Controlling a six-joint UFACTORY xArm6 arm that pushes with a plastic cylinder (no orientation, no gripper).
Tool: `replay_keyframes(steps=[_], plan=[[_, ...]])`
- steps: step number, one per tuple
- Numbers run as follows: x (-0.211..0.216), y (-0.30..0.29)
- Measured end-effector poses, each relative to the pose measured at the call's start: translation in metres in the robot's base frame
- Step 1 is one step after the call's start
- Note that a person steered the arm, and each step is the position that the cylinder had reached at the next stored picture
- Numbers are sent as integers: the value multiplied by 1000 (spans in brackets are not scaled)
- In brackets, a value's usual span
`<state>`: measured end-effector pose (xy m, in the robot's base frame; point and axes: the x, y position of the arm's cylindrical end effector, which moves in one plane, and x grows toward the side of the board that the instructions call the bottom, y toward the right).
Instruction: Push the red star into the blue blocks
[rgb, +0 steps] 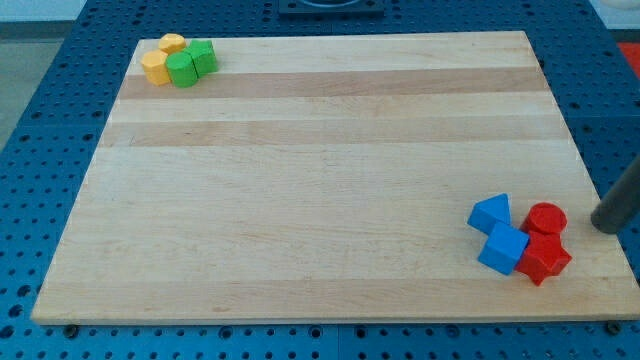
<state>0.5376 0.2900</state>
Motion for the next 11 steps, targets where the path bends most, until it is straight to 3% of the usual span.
replay_keyframes(steps=[4, 8, 11], plan=[[61, -37], [8, -83], [-16, -162]])
